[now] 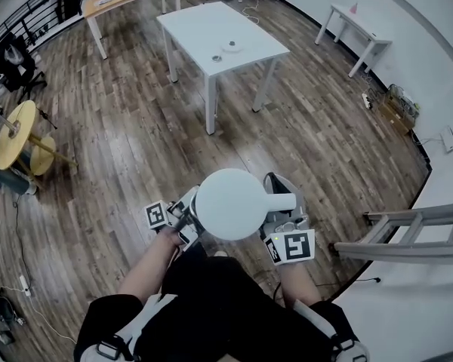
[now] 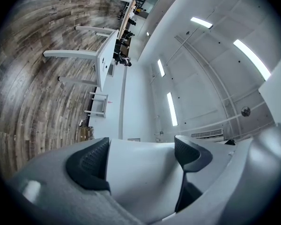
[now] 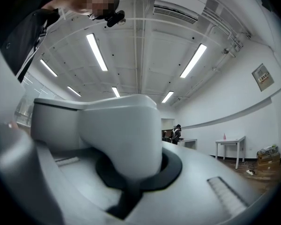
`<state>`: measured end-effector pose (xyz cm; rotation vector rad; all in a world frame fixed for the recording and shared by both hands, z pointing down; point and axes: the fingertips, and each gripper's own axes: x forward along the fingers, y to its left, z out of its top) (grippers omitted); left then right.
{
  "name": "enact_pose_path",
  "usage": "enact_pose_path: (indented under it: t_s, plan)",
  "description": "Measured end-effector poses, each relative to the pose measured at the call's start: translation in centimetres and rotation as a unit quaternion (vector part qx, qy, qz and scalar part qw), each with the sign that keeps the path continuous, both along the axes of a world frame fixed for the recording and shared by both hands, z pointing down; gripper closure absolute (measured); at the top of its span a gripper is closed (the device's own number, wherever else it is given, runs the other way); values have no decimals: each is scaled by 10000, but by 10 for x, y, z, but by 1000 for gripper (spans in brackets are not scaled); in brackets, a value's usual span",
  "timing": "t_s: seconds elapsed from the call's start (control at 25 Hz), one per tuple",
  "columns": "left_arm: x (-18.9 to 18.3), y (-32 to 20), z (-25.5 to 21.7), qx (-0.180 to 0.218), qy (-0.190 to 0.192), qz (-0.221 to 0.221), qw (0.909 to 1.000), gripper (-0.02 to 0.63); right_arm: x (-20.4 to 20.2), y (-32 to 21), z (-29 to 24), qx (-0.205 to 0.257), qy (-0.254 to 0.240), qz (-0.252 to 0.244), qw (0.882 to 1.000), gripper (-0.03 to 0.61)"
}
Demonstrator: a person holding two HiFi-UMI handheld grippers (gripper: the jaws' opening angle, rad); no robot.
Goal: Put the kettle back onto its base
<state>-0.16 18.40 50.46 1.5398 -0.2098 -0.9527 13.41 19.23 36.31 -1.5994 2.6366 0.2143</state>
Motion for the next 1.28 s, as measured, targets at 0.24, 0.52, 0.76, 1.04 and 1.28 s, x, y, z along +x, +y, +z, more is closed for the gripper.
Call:
enact_pose_path:
  t_s: [0.24, 0.52, 0.76, 1.04, 1.28]
  plan:
    - [-15, -39, 11, -92, 38, 91, 9999, 175, -17, -39, 13, -84, 34, 49, 9999, 574]
    - [-28, -110, 6, 49, 132, 198, 9997, 176, -33, -103, 2, 49, 144, 124, 9998, 574]
    - [-44, -159, -1, 207, 241, 257, 9992, 176, -53, -146, -8, 180, 256, 176, 9994, 574]
    - [-56, -202, 2, 199, 245, 407, 9987, 176, -67, -184, -6, 167, 282, 250, 9992, 574]
    - [-48, -232, 9, 18, 310, 515, 9982, 176, -61, -219, 1, -27, 311, 390, 9987, 574]
